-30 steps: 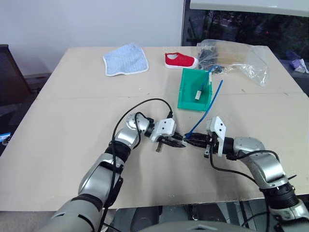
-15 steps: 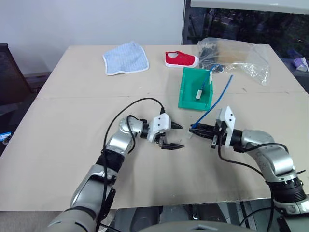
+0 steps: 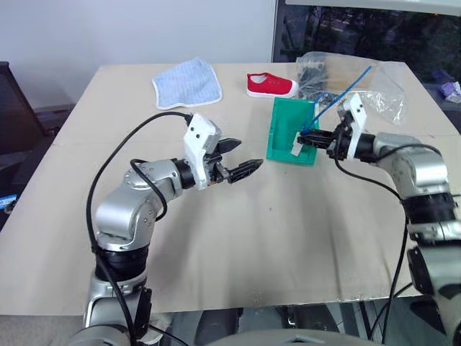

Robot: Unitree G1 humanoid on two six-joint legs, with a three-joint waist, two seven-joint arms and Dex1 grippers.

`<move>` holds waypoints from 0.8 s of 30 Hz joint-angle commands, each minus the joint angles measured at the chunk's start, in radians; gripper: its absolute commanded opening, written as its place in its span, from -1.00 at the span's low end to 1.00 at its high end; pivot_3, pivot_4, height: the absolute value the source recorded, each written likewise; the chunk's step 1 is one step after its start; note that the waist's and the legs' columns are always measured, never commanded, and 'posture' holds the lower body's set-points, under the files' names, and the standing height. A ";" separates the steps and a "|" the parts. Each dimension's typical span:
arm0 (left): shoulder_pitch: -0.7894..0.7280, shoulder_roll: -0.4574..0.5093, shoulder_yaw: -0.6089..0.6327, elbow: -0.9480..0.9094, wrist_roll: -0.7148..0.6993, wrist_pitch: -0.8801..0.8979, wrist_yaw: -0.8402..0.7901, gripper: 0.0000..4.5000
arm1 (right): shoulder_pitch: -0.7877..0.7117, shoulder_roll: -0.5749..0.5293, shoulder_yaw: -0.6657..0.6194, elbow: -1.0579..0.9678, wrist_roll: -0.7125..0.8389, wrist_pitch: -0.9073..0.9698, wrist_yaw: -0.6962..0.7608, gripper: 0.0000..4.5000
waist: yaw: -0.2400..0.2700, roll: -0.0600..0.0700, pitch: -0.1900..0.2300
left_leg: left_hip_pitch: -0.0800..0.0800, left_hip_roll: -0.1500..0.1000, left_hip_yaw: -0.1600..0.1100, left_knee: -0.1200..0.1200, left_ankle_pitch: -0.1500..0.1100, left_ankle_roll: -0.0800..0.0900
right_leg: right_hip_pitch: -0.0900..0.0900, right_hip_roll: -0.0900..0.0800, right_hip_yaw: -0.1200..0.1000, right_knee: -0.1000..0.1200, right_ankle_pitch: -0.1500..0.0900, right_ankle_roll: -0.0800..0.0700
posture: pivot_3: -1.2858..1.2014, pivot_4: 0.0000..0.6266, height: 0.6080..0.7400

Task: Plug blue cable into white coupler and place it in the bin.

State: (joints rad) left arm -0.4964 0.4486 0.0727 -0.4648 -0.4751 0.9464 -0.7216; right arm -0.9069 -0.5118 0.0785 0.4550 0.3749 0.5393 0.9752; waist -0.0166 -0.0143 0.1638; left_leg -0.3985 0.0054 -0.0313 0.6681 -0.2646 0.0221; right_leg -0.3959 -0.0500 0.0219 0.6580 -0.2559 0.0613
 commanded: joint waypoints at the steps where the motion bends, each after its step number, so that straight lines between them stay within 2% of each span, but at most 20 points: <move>1: -0.012 0.015 0.018 -0.052 -0.044 0.026 0.036 0.88 | -0.128 0.035 0.007 0.189 -0.066 -0.099 0.024 -1.00 | -0.001 0.000 0.000 | 0.000 0.000 0.000 0.000 0.000 0.000 | 0.000 0.000 0.000 0.000 0.000 0.000 | 0.03 -0.52 1.00; 2: -0.012 0.015 0.021 -0.050 -0.052 0.030 0.045 0.88 | -0.157 0.045 0.014 0.244 -0.093 -0.127 0.019 -1.00 | -0.001 0.000 0.000 | 0.000 0.000 0.001 -0.001 0.001 -0.001 | 0.000 0.000 0.001 -0.001 0.000 0.000 | 0.03 -0.52 1.00; 4: -0.013 0.012 0.024 -0.044 -0.065 0.030 0.060 0.91 | -0.214 0.068 0.027 0.348 -0.142 -0.191 0.009 -0.64 | -0.001 0.000 0.000 | 0.000 0.000 0.001 -0.002 0.003 -0.005 | 0.000 0.000 0.001 -0.002 0.000 0.000 | 0.03 -0.52 1.00; 5: -0.014 0.012 0.022 -0.039 -0.070 0.027 0.066 0.91 | -0.243 0.078 0.022 0.401 -0.160 -0.225 -0.008 -0.53 | -0.001 0.000 0.000 | 0.000 0.000 0.001 -0.002 0.003 -0.005 | -0.001 0.000 0.001 -0.003 0.000 0.000 | 0.03 -0.52 1.00; 7: -0.014 0.013 0.019 -0.034 -0.077 0.021 0.074 0.91 | -0.281 0.088 0.009 0.475 -0.192 -0.292 -0.054 -0.15 | 0.000 0.001 0.001 | -0.001 0.000 0.002 -0.003 0.003 -0.005 | -0.001 -0.001 0.001 -0.004 0.000 0.000 | 0.03 -0.52 1.00; 12: -0.013 0.014 0.017 -0.030 -0.089 0.008 0.097 0.91 | -0.312 0.077 -0.048 0.563 -0.248 -0.473 -0.245 0.97 | 0.002 0.001 0.001 | -0.002 -0.001 0.002 -0.003 0.003 -0.006 | -0.001 -0.003 0.001 -0.005 0.000 0.000 | 0.03 -0.52 1.00; 15: 0.004 0.033 -0.002 -0.033 -0.067 -0.018 0.100 0.91 | -0.233 0.041 -0.076 0.481 -0.243 -0.485 -0.235 0.99 | 0.003 0.001 0.001 | -0.002 -0.001 0.002 -0.003 0.003 -0.006 | -0.001 -0.003 0.001 -0.006 0.000 0.000 | 0.03 -0.52 1.00; 17: 0.027 0.050 -0.020 -0.029 -0.039 -0.044 0.107 0.91 | -0.116 0.004 -0.090 0.333 -0.211 -0.422 -0.173 0.99 | 0.005 0.001 0.001 | -0.002 -0.001 0.002 -0.004 0.003 -0.007 | -0.002 -0.003 0.001 -0.006 0.000 0.000 | 0.03 -0.52 1.00; 21: 0.097 0.082 -0.052 -0.027 0.025 -0.125 0.118 0.91 | 0.152 -0.065 -0.152 -0.041 -0.121 -0.289 -0.132 0.99 | 0.005 0.002 0.002 | -0.004 -0.001 0.002 -0.006 0.003 -0.006 | -0.001 -0.004 0.001 -0.010 0.000 0.000 | 0.03 -0.52 1.00; 24: 0.196 0.078 -0.037 -0.025 0.074 -0.227 0.144 0.91 | 0.404 -0.083 -0.274 -0.361 0.031 -0.185 -0.135 0.99 | 0.002 0.002 0.002 | -0.003 0.000 0.004 -0.009 0.003 -0.006 | -0.002 -0.004 0.002 -0.011 0.000 0.000 | 0.03 -0.52 1.00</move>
State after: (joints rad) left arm -0.3347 0.5206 0.0190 -0.4647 -0.4318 0.7940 -0.5877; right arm -0.5591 -0.5794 -0.1299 0.2610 0.3175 0.3146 0.8265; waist -0.0146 -0.0120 0.1654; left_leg -0.4013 0.0054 -0.0273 0.6581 -0.2617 0.0164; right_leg -0.3988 -0.0546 0.0248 0.6475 -0.2557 0.0617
